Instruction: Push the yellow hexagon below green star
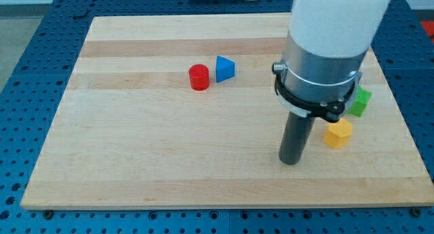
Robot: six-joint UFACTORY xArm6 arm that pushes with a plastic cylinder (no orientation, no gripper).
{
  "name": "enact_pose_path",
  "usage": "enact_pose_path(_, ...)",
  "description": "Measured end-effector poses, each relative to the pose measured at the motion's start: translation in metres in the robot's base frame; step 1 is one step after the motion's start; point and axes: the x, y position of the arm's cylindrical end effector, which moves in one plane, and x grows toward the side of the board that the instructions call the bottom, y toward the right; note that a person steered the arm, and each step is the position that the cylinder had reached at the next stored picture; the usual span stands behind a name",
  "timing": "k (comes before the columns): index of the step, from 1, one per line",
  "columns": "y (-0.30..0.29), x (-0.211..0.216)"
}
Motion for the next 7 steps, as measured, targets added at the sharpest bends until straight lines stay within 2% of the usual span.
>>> enact_pose_path(3, 0.085, -0.029)
enact_pose_path(7, 0.119, -0.038)
